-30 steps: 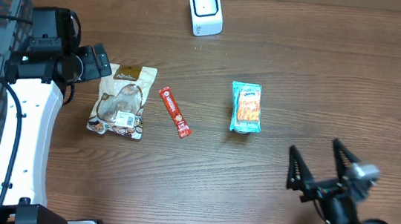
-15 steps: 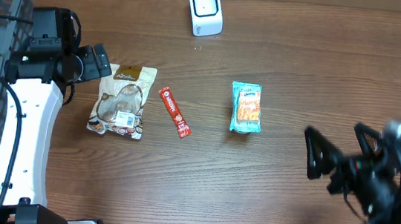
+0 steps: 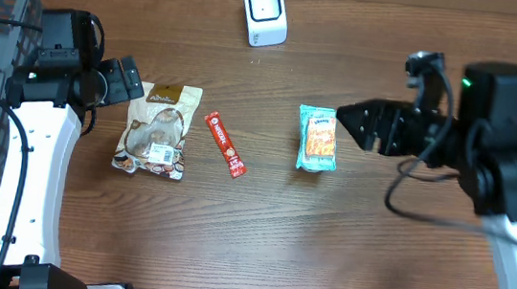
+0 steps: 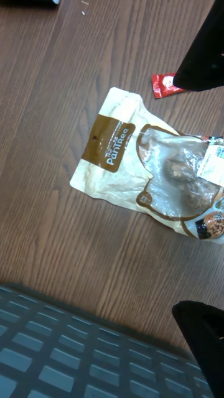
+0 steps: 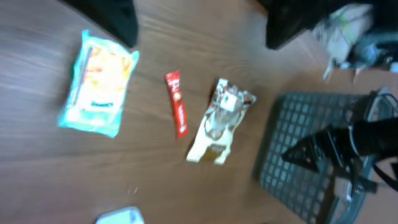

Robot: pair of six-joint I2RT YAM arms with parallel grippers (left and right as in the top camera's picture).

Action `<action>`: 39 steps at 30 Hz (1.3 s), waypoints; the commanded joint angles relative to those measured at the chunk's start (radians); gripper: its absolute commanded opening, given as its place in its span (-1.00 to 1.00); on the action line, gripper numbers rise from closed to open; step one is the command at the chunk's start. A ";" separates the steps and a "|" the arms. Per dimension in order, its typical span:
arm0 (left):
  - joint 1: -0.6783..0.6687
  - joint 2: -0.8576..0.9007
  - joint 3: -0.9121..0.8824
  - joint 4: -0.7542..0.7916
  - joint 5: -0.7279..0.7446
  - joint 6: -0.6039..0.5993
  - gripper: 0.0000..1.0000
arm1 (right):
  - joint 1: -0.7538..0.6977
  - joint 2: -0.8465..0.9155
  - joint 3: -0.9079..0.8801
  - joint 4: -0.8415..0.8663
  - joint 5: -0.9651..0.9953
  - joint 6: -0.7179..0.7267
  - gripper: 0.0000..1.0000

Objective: Scan the item barcode
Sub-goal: 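Move the right gripper over the red Nescafe stick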

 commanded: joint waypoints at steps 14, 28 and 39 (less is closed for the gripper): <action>0.008 0.005 0.006 0.001 -0.006 0.020 0.99 | 0.494 0.457 0.022 0.212 0.418 0.298 -0.56; 0.008 0.005 0.006 0.001 -0.006 0.020 0.99 | 0.610 0.737 0.022 0.346 0.418 0.432 -0.87; 0.008 0.005 0.006 0.001 -0.005 0.020 0.99 | 0.620 0.796 0.015 0.354 0.555 0.431 -0.89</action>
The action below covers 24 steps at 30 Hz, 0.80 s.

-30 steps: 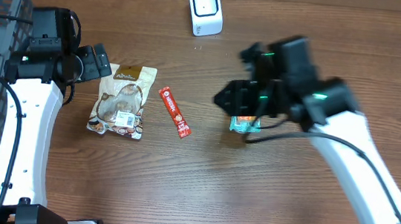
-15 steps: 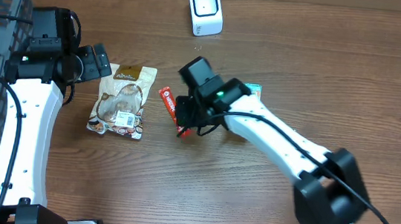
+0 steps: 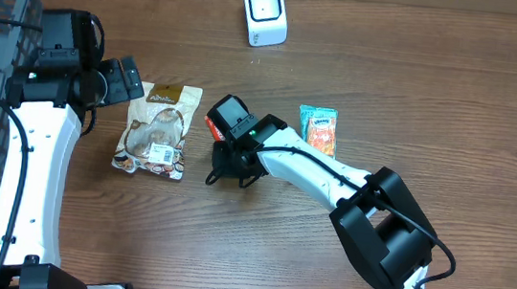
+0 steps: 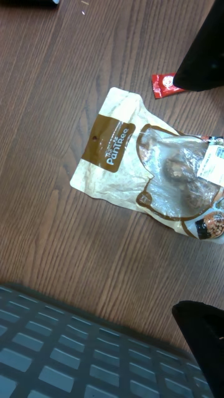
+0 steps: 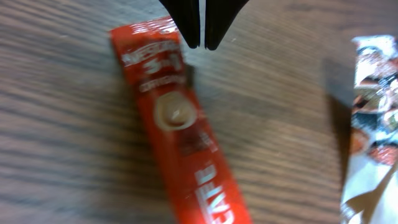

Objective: Scan the item barcode

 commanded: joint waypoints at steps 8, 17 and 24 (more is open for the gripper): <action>0.008 0.005 0.006 0.001 -0.006 0.020 0.99 | 0.017 0.001 0.014 -0.002 0.073 0.013 -0.89; 0.008 0.005 0.006 0.001 -0.005 0.020 0.99 | 0.029 0.001 -0.008 0.003 0.143 0.013 -0.90; 0.008 0.005 0.006 0.001 -0.005 0.020 0.99 | 0.029 0.001 -0.044 0.022 0.180 0.069 -0.91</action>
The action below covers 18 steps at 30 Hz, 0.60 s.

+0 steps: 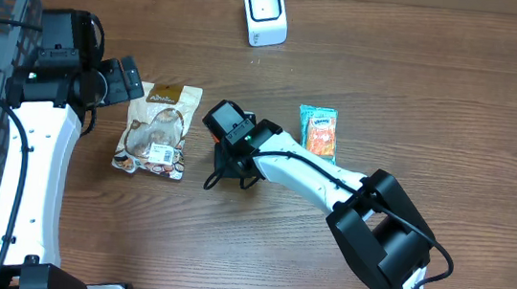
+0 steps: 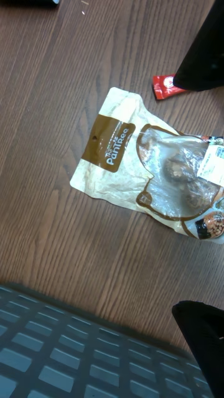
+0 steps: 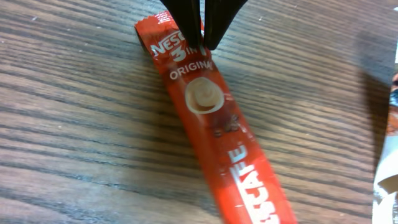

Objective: Scan the item barcode

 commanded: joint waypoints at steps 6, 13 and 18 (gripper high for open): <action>0.008 0.005 0.006 0.001 -0.005 0.020 0.99 | 0.003 0.001 -0.047 0.028 0.038 0.105 -0.92; 0.008 0.005 0.006 0.001 -0.005 0.020 0.99 | -0.010 0.001 -0.047 0.037 0.261 -0.097 -0.90; 0.008 0.005 0.006 0.001 -0.005 0.020 0.99 | -0.040 0.000 -0.047 0.126 0.387 -0.279 -0.85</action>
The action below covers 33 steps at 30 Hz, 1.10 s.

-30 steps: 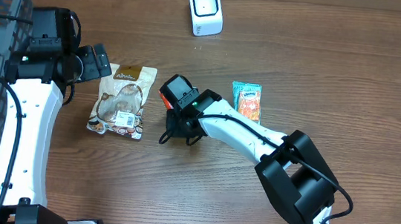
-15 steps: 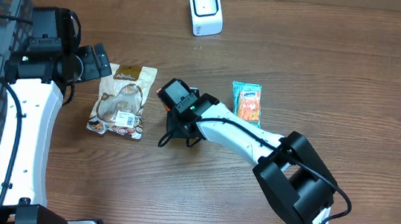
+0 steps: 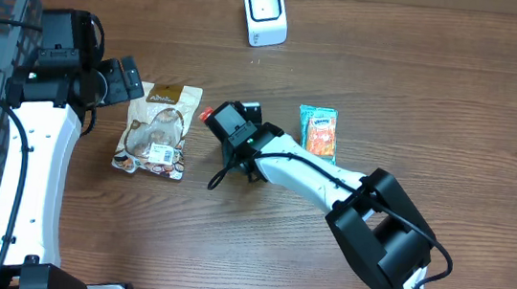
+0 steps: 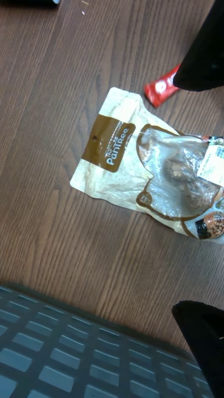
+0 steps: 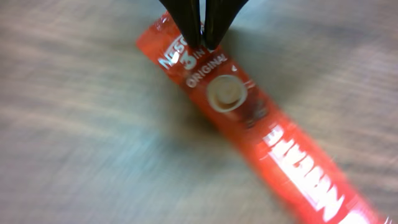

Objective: Scan the item barcode

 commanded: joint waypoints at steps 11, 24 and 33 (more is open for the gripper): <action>0.008 0.005 0.006 0.001 -0.006 0.020 0.99 | -0.058 0.002 0.138 0.128 0.093 -0.198 -0.75; 0.008 0.005 0.006 0.001 -0.006 0.020 0.99 | -0.054 0.033 0.142 0.434 -0.050 0.146 -0.83; 0.008 0.005 0.006 0.001 -0.005 0.020 0.99 | -0.050 0.145 0.143 0.465 -0.033 0.225 -0.85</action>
